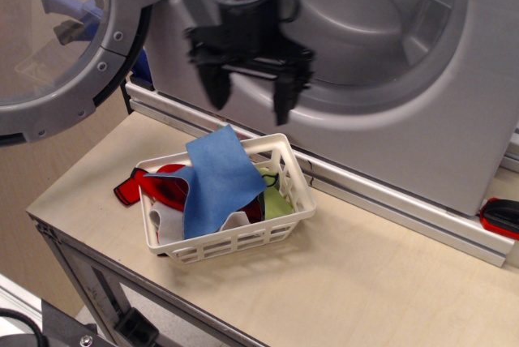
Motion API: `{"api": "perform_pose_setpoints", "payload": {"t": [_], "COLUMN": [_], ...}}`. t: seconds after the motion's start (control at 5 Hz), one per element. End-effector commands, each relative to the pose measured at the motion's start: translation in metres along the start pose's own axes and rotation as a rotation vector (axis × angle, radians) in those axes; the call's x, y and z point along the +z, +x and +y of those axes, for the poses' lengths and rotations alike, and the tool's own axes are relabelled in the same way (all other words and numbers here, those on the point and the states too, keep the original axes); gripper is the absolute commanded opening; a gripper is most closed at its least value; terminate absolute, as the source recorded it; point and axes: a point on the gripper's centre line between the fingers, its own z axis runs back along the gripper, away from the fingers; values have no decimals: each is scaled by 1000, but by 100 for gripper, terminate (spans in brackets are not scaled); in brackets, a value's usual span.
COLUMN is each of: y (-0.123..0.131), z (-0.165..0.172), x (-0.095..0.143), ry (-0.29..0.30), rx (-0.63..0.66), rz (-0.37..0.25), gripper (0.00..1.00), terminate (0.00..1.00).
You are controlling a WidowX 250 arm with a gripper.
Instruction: Take clothes out of laundry machine
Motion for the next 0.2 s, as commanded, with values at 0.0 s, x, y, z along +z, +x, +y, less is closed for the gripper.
{"api": "perform_pose_setpoints", "payload": {"t": [0.0], "y": [7], "z": [3], "x": [19], "ry": [1], "rx": [-2], "rz": [-39], "gripper": [100], "terminate": [100]}}
